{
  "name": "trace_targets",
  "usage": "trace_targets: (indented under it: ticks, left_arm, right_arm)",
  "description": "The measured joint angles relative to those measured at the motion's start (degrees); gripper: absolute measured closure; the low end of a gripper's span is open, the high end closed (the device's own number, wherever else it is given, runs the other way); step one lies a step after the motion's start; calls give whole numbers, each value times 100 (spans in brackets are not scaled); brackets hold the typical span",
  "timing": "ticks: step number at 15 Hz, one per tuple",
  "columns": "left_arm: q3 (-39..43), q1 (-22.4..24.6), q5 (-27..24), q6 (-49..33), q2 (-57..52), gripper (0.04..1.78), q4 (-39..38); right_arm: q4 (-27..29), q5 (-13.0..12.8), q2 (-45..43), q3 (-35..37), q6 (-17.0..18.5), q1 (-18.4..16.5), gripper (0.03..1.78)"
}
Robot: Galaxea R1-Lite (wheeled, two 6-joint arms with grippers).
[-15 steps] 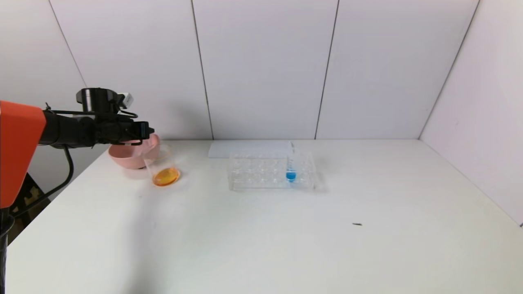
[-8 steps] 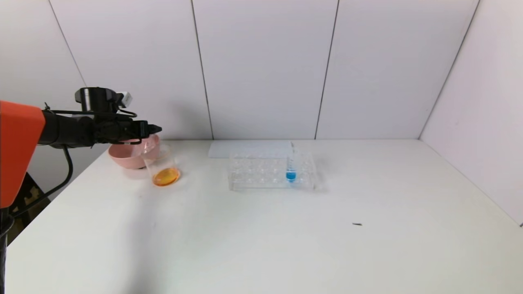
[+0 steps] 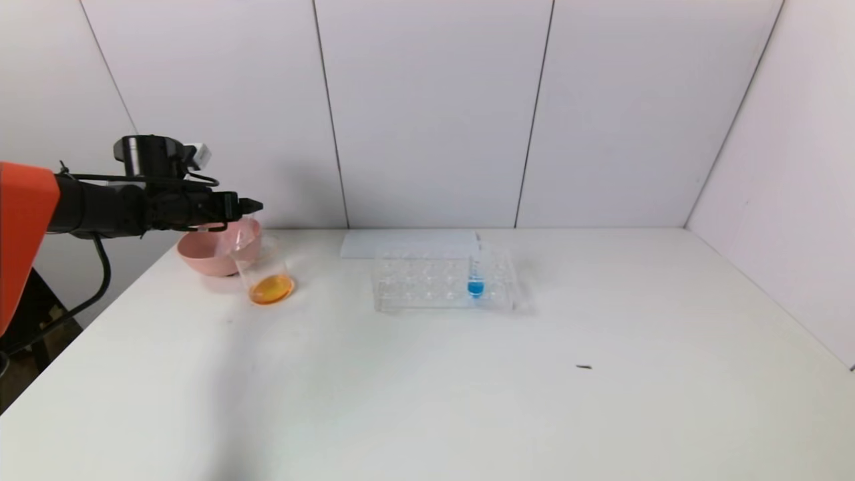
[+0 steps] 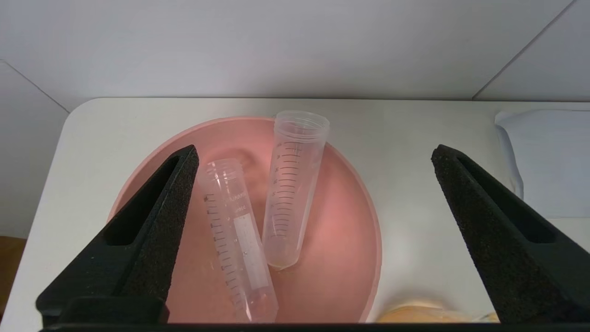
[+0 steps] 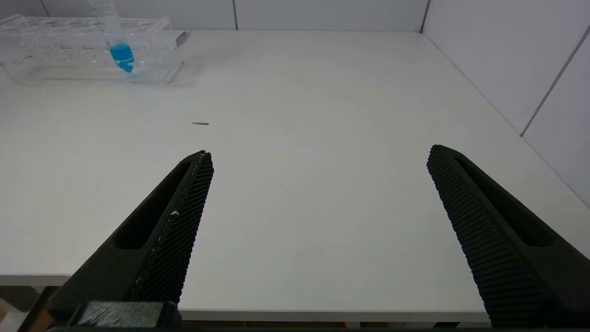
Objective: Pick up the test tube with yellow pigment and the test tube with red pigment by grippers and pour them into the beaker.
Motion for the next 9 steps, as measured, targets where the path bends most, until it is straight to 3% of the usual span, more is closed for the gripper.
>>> trace_targets:
  ticks: [9]
  left_arm:
    - [1045,-180,49,44,-1005,6,-280]
  right_arm:
    - [0,0,0,0,0,0,11]
